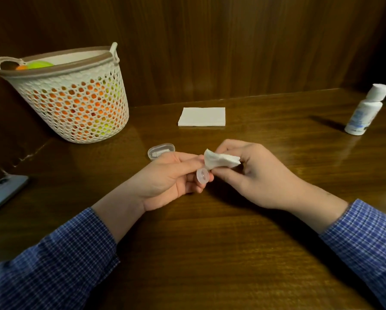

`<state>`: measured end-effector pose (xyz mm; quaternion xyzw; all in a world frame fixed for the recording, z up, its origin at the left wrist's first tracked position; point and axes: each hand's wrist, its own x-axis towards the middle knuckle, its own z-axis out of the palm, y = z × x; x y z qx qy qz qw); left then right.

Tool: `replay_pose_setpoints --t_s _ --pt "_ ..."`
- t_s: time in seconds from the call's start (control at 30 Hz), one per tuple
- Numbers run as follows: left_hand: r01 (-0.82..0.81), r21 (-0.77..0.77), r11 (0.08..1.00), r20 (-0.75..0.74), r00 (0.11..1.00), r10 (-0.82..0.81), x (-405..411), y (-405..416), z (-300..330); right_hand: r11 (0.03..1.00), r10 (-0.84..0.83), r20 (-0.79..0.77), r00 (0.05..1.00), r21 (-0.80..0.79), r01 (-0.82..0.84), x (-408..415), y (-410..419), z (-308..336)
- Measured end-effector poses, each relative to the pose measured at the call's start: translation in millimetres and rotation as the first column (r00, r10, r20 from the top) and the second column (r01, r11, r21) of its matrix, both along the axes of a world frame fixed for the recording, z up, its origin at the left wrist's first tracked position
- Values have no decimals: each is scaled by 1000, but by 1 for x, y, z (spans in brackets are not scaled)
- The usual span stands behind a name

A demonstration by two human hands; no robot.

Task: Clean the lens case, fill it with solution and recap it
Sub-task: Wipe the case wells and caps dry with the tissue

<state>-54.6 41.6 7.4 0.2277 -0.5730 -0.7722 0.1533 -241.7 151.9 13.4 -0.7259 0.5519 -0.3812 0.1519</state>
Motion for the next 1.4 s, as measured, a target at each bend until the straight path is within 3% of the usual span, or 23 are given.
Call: replay_pose_setpoints --t_s 0.17,0.3,0.4,0.5,0.6,0.7,0.73,0.77,0.8,0.87,0.9,0.93,0.97,1.03,1.2,1.3,1.4 --pt "-116 -282 953 4 993 122 -1 3 -5 956 -123 305 945 291 30 0 0 2" --pt "-225 -622 750 -33 964 263 -2 9 -6 903 -199 664 721 409 -127 3 -3 1" --pt "-323 -681 657 -86 927 366 -3 14 -6 879 -200 821 535 392 -273 6 -4 4" --pt "-366 -764 531 -168 908 384 -4 19 -6 856 -249 885 393 391 -338 6 -4 6" --pt "-350 -865 360 -233 915 328 -3 18 -6 856 -273 880 389 406 -320 6 -4 7" --pt "-328 -914 239 -251 920 302 -2 15 -7 886 -259 793 552 423 -191 4 -4 7" --pt "-324 -915 240 -247 921 301 -2 15 -8 910 -248 742 623 399 -113 3 -3 7" --pt "-329 -896 297 -233 919 318 -3 15 -8 939 -238 667 706 344 -9 2 -3 6" --pt "-344 -840 419 -200 915 350 -3 14 -7 961 -241 550 800 252 116 2 -3 5" --pt "-377 -547 747 -85 913 399 -4 11 1 968 -229 256 939 -37 246 1 -2 1" --pt "-352 -325 878 -28 931 363 -4 10 5 962 -194 134 972 -169 215 1 -2 -1" --pt "-293 -125 948 2 955 295 -4 10 8 951 -150 42 988 -267 156 1 -3 -3" --pt "-221 1 975 18 975 221 -3 9 10 940 -114 -22 993 -327 100 2 -3 -5" --pt "-92 96 991 23 996 90 -1 9 10 927 -76 -100 992 -372 34 2 -5 -6" --pt "16 99 995 -5 1000 -15 1 6 10 910 -19 -179 984 -410 -57 -1 -6 -8" --pt "13 46 999 -81 997 -9 3 4 8 921 7 -136 991 -385 -59 -1 -5 -7" --pt "-60 -2 998 -164 985 59 1 6 4 958 14 32 999 -287 -4 5 -2 -5"
